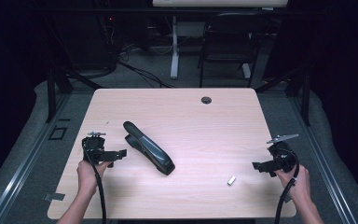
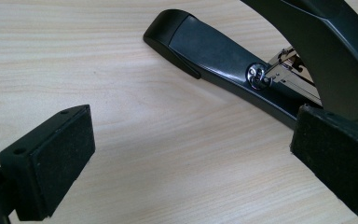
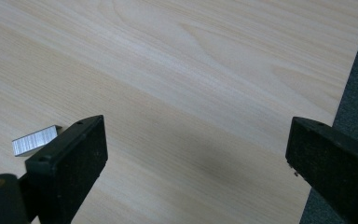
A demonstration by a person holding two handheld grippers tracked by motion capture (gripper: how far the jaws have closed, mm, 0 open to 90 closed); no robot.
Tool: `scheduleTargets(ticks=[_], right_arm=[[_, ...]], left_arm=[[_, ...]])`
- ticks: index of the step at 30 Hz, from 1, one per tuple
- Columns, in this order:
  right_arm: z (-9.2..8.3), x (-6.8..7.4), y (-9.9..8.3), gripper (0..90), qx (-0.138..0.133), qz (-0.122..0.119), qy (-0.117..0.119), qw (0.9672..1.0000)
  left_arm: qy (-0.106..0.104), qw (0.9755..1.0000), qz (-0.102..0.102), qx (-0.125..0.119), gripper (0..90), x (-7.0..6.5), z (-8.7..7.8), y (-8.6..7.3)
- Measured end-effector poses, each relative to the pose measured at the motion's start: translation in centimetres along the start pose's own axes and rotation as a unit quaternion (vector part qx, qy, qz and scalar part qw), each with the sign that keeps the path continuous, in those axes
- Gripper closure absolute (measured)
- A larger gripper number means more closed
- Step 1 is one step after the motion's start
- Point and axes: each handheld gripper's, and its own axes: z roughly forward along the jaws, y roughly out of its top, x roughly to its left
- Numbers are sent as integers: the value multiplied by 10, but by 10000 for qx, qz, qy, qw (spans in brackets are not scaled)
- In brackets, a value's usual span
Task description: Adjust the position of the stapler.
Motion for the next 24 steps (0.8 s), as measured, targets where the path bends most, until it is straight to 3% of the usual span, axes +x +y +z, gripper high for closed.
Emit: scheduleTargets(ticks=[5, 12, 19, 24], right_arm=[[5, 1, 1, 50, 169, -63, -244, 9995], [5, 1, 1, 51, 173, -93, -242, 9995], [7, 1, 2, 53, 201, -111, -254, 9994], [6, 0, 1, 53, 209, -96, -231, 9995]], left_arm=[[70, 9999, -9, -92, 2, 0, -1, 3], [112, 9998, -75, -169, 5, -1, -2, 6], [-46, 9993, 15, -381, 0, -17, -7, 13], [-9, 9990, 25, -440, 0, -28, -6, 19]])
